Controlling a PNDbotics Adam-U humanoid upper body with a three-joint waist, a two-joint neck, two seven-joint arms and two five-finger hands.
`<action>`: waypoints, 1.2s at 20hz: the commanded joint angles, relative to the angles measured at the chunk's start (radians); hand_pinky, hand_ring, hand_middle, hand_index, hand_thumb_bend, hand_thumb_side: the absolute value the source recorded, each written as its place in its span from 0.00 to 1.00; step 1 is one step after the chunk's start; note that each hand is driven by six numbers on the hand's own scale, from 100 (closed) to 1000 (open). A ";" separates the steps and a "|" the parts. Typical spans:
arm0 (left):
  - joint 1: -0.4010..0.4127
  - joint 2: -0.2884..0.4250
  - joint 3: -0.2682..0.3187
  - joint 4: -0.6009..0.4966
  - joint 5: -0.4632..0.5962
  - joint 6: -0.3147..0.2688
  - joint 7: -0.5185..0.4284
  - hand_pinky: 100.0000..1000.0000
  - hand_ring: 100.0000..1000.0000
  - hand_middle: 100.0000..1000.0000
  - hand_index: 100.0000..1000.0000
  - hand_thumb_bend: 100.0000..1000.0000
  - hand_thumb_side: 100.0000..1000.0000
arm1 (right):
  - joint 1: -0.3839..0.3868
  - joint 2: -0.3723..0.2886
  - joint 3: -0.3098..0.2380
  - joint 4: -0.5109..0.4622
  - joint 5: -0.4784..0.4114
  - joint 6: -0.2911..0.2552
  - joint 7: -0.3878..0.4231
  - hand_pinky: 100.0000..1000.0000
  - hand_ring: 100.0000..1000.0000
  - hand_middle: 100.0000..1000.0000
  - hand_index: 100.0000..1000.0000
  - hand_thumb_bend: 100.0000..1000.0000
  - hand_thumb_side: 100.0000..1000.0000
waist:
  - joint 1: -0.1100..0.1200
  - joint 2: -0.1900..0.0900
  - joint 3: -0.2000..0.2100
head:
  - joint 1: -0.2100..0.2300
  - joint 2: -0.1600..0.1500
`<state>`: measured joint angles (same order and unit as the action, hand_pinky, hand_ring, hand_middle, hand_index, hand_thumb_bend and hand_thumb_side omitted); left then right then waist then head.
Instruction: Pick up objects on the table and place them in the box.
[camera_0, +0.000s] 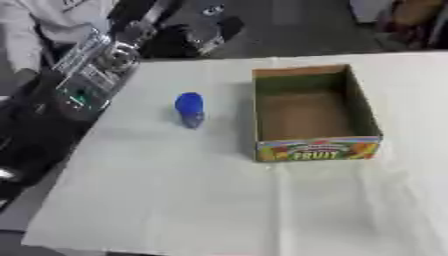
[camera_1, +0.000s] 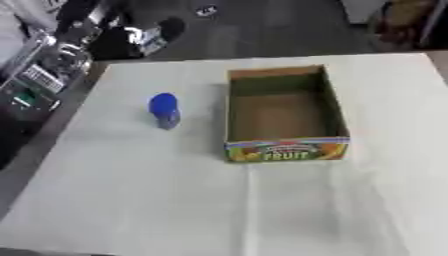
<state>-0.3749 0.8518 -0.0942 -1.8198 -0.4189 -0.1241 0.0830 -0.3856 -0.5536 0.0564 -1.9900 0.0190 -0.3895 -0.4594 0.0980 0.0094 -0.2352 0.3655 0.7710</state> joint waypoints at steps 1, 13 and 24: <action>-0.037 0.057 -0.005 0.040 -0.003 0.003 -0.061 0.86 0.88 0.99 0.98 0.42 0.88 | -0.009 -0.019 -0.002 -0.010 -0.006 -0.003 0.001 0.39 0.45 0.53 0.57 0.00 0.76 | -0.002 -0.013 -0.002 | 0.008 -0.001; -0.173 0.110 -0.077 0.226 -0.051 -0.005 -0.344 0.83 0.87 0.97 0.97 0.43 0.86 | -0.010 -0.021 0.007 -0.010 -0.011 0.004 0.026 0.40 0.45 0.52 0.56 0.00 0.77 | 0.002 -0.016 -0.008 | 0.013 -0.001; -0.370 0.031 -0.143 0.613 -0.200 -0.073 -0.701 0.90 0.89 0.95 0.98 0.48 0.75 | -0.026 -0.013 0.017 -0.010 -0.017 0.009 0.051 0.40 0.45 0.52 0.55 0.00 0.77 | 0.006 -0.002 -0.030 | 0.025 -0.001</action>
<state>-0.7214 0.8693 -0.2415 -1.2372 -0.5995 -0.1917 -0.5815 -0.3942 -0.5537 0.0761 -1.9900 0.0052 -0.3802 -0.4138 0.1075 0.0168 -0.2662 0.3792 0.7710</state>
